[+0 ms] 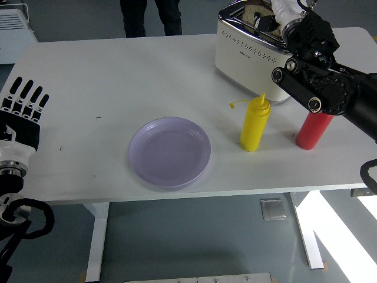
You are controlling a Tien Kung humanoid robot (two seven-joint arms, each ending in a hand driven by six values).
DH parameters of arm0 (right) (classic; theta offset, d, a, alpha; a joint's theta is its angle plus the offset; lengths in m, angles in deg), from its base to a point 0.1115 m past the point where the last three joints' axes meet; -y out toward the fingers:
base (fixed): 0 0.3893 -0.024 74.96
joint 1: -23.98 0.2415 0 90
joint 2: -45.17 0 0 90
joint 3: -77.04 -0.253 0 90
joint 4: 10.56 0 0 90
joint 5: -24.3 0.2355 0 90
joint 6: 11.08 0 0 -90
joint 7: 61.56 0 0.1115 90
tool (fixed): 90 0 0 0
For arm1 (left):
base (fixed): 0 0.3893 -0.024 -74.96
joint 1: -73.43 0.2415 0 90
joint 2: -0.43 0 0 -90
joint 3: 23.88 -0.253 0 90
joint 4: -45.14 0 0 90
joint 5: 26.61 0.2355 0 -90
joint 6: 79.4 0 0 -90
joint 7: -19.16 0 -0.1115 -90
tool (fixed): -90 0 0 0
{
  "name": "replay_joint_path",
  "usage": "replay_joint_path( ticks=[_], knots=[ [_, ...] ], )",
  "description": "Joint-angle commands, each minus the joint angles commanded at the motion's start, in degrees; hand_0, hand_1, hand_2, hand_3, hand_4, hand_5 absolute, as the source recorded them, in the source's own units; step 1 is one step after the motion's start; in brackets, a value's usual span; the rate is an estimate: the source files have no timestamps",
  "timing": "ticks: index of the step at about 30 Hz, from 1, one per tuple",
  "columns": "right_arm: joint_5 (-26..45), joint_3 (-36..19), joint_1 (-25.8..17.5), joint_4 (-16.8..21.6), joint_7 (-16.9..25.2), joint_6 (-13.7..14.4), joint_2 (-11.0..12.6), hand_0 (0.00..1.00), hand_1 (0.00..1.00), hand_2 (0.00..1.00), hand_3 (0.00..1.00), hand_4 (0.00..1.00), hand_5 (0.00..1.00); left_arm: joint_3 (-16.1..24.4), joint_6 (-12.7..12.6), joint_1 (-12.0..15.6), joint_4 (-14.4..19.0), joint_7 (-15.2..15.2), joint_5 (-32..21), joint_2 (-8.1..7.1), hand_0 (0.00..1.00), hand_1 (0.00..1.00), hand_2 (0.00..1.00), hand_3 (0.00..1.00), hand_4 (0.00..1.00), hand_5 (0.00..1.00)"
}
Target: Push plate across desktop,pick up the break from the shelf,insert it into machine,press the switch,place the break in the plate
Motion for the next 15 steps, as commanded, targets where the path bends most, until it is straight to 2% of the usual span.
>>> replay_joint_path(
  ticks=[15],
  knots=[
    [0.2,-2.0,0.7,1.6,0.7,-1.2,0.7,0.523,0.721,0.805,0.775,0.635,0.121,-0.2,-0.1,-0.3,-0.2,0.1,-0.4,0.02,0.796,0.713,0.690,0.674,0.657,0.998]
  ],
)
